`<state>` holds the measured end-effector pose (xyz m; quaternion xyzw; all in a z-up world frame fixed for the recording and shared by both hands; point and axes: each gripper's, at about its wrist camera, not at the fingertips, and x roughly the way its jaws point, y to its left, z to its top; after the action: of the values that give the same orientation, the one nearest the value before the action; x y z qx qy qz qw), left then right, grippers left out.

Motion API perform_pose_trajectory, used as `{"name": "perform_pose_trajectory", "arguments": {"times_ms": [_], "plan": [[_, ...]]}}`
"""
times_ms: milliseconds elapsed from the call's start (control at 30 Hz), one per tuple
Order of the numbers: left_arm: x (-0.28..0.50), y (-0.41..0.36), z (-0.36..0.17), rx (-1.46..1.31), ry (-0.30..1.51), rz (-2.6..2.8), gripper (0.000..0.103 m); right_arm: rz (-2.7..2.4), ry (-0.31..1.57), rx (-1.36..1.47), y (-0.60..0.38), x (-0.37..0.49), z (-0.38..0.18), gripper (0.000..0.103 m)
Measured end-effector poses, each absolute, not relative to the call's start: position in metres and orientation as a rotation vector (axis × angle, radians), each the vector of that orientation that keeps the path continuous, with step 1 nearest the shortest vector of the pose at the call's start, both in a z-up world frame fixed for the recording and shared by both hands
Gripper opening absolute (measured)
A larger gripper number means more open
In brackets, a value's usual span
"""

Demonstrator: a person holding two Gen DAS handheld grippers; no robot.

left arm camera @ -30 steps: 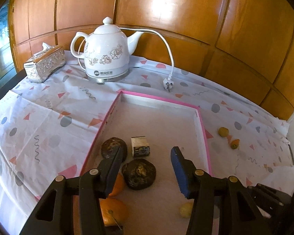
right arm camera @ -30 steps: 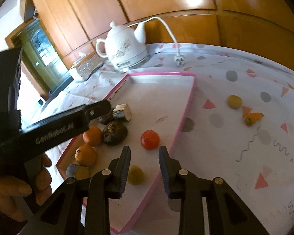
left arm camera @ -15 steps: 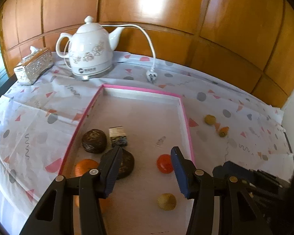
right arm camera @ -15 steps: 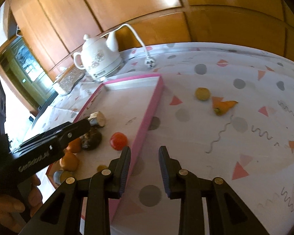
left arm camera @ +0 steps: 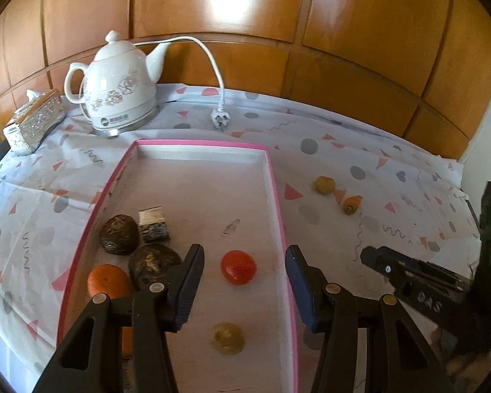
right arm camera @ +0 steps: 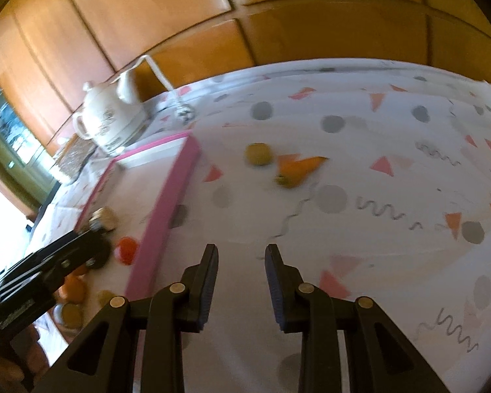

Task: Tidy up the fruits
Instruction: 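Grasp the orange carrot with the right gripper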

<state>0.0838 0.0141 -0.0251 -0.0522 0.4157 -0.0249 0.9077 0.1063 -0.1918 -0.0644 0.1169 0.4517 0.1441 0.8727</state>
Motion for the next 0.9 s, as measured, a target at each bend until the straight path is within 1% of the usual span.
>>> {"name": "perform_pose_trajectory", "arguments": {"times_ms": [333, 433, 733, 867, 900], "plan": [[0.093, -0.006, -0.03, -0.095, 0.866, -0.101, 0.052, 0.182, 0.957, 0.25, -0.217, 0.144, -0.08, 0.03], [0.097, -0.01, -0.031, -0.09, 0.869, -0.108, 0.052, 0.193, 0.946, 0.256, -0.214, 0.157, -0.079, 0.035], [0.11, -0.018, -0.034, -0.082, 0.881, -0.123, 0.052, 0.18, 0.953, 0.25, -0.2, 0.19, -0.088, 0.035], [0.114, -0.025, -0.035, -0.073, 0.886, -0.134, 0.052, 0.176, 0.945, 0.218, -0.2, 0.192, -0.089, 0.028], [0.115, -0.026, -0.036, -0.071, 0.887, -0.137, 0.052, 0.178, 0.943, 0.209, -0.2, 0.192, -0.089, 0.027]]}}
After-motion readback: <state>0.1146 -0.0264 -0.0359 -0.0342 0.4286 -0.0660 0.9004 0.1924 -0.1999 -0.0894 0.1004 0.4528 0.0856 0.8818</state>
